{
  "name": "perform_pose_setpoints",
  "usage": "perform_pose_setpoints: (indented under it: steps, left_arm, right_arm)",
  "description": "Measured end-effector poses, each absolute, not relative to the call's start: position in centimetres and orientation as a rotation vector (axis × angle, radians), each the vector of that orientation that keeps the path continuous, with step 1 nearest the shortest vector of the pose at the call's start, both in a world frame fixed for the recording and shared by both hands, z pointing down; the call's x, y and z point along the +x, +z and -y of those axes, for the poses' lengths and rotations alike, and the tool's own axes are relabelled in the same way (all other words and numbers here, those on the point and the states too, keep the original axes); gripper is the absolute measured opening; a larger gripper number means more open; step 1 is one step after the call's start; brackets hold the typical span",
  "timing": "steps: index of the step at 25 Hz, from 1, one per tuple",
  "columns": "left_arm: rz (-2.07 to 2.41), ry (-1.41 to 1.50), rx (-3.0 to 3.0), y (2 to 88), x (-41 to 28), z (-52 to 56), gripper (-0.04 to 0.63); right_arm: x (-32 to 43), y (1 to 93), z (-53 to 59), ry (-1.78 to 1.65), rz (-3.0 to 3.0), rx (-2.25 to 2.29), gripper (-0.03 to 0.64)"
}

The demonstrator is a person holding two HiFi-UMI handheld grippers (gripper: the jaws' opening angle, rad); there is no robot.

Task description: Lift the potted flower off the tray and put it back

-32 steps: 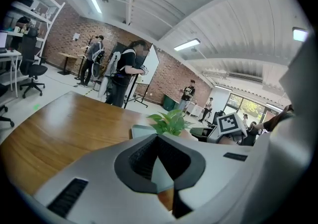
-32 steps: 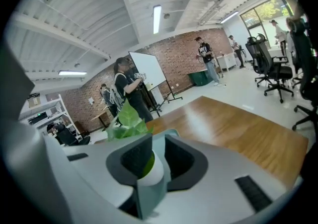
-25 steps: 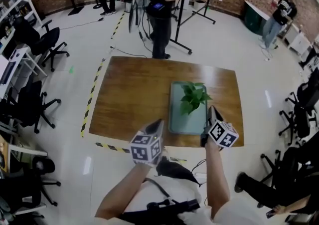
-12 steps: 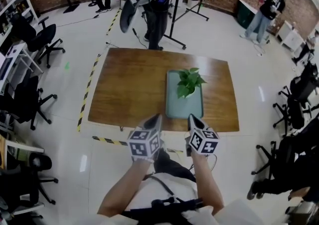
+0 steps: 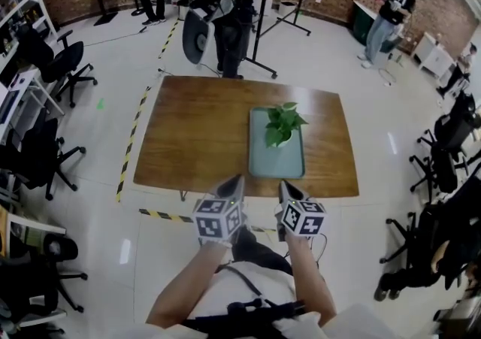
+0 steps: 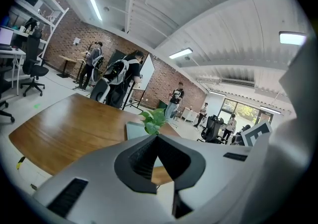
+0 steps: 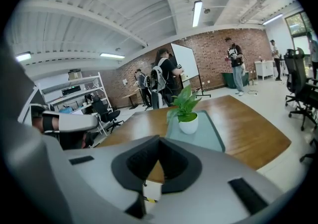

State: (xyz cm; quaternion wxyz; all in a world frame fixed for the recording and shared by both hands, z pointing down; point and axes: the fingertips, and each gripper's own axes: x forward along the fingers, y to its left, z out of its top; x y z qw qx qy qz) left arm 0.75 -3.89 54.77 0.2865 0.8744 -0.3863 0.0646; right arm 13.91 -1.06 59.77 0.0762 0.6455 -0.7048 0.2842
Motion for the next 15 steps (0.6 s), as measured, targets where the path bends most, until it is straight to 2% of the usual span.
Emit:
perform_pose_setpoints:
  steps: [15]
  left_arm:
    - [0.997,0.184,2.349,54.7,1.8,5.0,-0.005]
  right_arm:
    - [14.1,59.7,2.1,0.868,2.104,1.937,-0.002]
